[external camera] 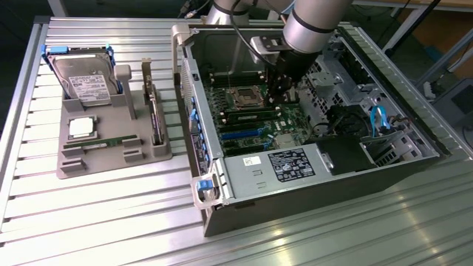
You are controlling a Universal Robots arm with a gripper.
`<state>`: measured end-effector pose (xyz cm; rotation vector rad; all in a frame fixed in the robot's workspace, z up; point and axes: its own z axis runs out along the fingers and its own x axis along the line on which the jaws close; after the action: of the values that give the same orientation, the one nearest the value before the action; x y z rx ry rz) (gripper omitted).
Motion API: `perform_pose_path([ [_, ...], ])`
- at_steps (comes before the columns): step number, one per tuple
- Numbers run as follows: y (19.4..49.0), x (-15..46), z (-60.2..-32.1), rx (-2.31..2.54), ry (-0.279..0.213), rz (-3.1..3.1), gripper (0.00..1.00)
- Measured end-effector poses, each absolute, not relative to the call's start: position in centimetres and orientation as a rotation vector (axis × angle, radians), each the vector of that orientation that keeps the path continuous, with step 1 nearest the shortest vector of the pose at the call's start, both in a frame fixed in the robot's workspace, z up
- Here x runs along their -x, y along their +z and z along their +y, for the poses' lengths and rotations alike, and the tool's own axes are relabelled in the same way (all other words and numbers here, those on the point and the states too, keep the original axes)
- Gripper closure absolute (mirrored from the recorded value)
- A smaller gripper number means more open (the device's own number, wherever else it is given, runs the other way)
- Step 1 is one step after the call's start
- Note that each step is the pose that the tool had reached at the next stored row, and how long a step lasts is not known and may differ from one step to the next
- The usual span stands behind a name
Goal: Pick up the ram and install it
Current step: 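Press down the ram until it locks into place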
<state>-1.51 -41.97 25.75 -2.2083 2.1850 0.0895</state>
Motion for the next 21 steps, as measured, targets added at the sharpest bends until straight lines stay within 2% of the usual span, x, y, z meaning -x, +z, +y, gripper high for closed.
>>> perform_pose_path([
  [21,25.7,7.4,-42.0,2.200,0.070,2.176,0.90],
])
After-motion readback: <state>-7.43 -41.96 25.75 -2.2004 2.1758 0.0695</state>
